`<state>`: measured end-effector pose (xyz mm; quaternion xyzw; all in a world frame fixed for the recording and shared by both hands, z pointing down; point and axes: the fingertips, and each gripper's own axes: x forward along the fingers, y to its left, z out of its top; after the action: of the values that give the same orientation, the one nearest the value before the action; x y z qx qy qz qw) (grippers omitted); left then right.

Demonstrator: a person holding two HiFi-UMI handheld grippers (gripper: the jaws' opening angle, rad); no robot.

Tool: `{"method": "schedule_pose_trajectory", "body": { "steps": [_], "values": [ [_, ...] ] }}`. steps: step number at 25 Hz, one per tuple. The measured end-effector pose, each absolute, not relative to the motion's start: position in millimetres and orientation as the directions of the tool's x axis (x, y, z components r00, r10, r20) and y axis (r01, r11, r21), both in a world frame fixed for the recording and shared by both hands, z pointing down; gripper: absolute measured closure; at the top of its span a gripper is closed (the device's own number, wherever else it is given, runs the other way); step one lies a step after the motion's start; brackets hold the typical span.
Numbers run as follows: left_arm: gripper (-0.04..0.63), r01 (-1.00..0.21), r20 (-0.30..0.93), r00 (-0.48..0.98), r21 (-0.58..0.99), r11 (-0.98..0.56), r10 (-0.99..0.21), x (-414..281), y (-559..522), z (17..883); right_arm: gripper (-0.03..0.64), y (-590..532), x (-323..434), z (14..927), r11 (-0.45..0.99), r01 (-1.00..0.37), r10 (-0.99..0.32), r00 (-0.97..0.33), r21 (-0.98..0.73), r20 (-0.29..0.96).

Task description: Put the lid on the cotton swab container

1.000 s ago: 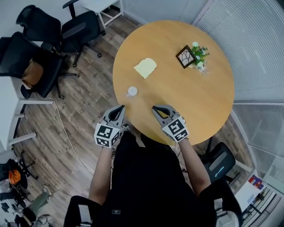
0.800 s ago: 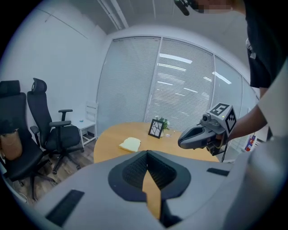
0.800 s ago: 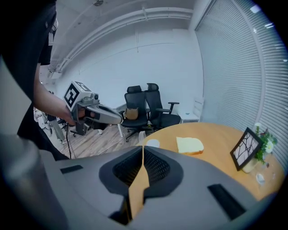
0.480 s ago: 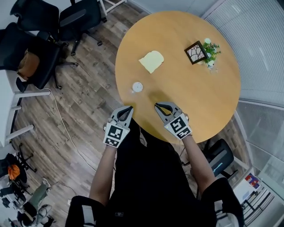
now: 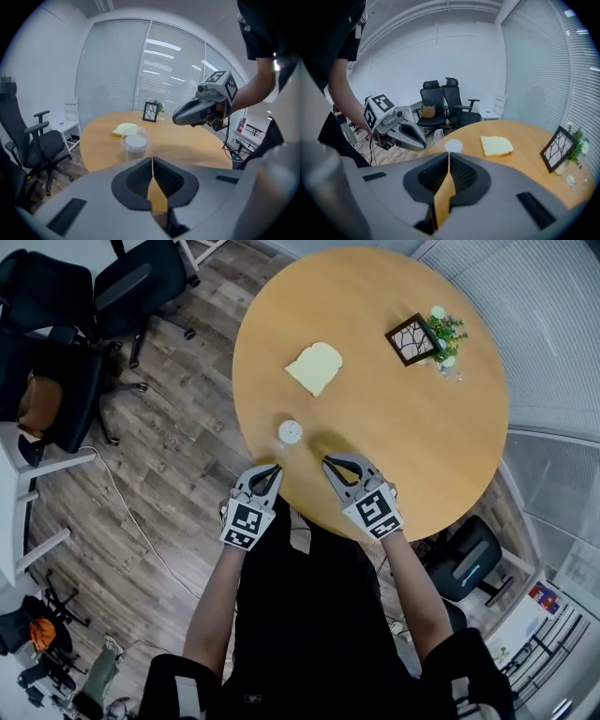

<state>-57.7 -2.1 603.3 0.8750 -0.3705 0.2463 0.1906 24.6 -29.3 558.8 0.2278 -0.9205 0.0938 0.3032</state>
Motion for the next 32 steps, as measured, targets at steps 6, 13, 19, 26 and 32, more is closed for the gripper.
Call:
{"method": "schedule_pose_trajectory", "body": {
  "steps": [6, 13, 19, 26, 32],
  "values": [
    [0.589, -0.711, 0.597, 0.611, 0.126, -0.691, -0.520, -64, -10, 626, 0.611, -47, 27, 572, 0.824, -0.566, -0.437, -0.679, -0.040, 0.590],
    [0.588, -0.660, 0.609, 0.630, 0.093, -0.746, -0.481, -56, -23, 644, 0.609, -57, 32, 587, 0.800, -0.599, -0.458, -0.654, -0.042, 0.602],
    [0.484, -0.660, 0.592, 0.635, 0.080, -0.747, -0.497, -51, -33, 645, 0.609, -54, 32, 596, 0.788, -0.613, -0.458, -0.645, -0.056, 0.611],
    [0.374, -0.671, 0.600, 0.602, 0.022, -0.741, -0.527, -47, -51, 651, 0.611, -60, 32, 593, 0.777, -0.628, -0.477, -0.633, -0.044, 0.610],
    [0.351, -0.683, 0.588, 0.590, -0.001, -0.730, -0.553, -43, -65, 653, 0.611, -58, 33, 596, 0.782, -0.622, -0.468, -0.637, -0.049, 0.613]
  ]
}}
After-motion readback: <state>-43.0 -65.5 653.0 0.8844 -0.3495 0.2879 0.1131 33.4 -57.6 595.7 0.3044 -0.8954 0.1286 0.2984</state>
